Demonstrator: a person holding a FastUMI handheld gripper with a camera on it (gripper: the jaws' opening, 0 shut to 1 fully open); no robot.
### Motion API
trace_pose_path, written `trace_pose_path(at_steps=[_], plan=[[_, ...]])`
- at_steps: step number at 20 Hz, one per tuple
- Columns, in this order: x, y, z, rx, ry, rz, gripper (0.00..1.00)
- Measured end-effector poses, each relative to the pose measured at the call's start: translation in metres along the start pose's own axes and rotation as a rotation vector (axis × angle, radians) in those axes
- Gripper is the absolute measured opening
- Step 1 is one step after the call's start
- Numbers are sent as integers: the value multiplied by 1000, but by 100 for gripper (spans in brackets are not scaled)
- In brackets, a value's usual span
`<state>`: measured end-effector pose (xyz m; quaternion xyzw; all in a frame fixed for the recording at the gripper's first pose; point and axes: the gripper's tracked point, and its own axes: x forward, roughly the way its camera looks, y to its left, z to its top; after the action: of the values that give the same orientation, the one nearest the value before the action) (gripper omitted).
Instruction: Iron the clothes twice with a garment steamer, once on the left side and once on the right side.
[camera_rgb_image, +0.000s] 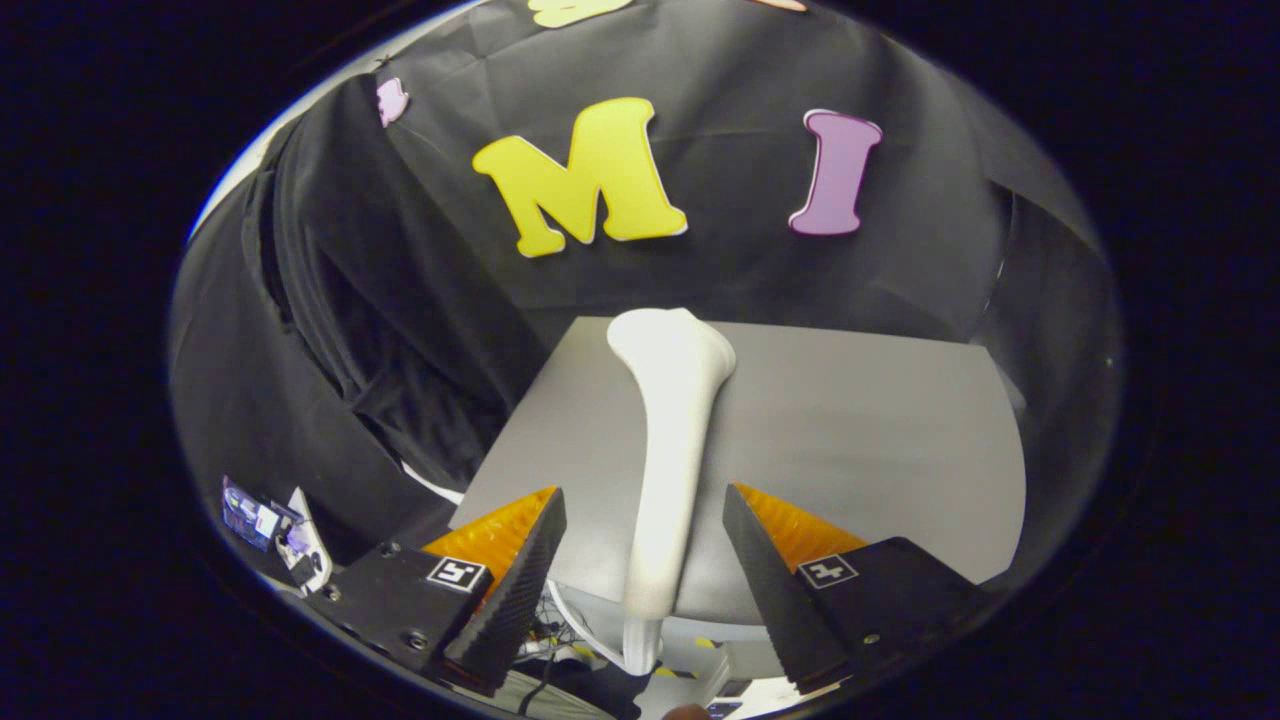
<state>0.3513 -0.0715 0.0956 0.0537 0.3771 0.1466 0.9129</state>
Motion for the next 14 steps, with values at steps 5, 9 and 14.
trace_pose_path(at_steps=[5, 9, 14], plan=[[26, -3, -5, 22, 139, 13, 96], [32, -3, -12, 54, 209, 17, 83], [44, -6, -18, 88, 278, -39, 64]])
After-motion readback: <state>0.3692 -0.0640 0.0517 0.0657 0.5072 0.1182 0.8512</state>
